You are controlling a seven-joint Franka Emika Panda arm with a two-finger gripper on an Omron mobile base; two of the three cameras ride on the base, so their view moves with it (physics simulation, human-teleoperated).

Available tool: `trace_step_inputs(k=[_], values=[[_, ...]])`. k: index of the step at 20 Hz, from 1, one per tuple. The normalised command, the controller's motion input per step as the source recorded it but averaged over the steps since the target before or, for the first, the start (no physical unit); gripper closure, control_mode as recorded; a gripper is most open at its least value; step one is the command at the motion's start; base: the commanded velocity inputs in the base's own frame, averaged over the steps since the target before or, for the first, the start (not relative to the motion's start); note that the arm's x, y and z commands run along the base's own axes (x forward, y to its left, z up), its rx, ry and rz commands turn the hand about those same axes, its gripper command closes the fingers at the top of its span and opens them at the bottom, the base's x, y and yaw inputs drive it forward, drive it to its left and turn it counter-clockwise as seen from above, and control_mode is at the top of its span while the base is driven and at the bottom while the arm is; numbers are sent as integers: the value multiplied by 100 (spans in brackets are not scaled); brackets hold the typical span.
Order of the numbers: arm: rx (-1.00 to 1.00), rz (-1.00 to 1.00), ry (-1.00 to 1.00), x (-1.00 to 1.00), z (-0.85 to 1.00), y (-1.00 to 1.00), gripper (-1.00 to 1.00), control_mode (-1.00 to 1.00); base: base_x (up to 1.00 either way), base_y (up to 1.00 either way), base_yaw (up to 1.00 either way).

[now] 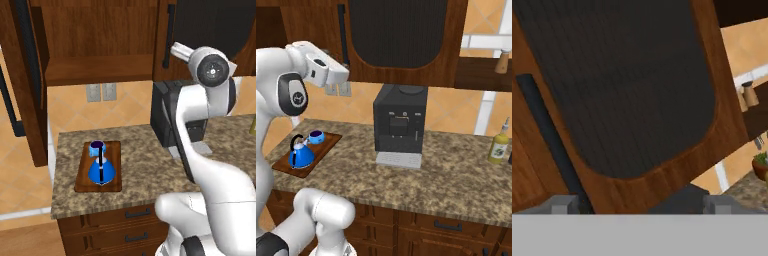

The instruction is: Pick the kettle from the counter and place it on the tray. Then pick the mug from the cabinet and place it on the tray. Then close the cabinet doors.

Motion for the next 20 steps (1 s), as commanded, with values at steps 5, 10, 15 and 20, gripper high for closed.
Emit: trace_step_inputs(k=[5, 10, 15, 20], values=[[-36, -15, 0, -61, -23, 99, -100, -100, 0, 0, 0], [-34, -1, -2, -52, -58, 79, -100, -100, 0, 0, 0], [-20, 0, -1, -58, -43, 44, -100, -100, 0, 0, 0], [-12, -9, 0, -50, -15, 58, -100, -100, 0, 0, 0]])
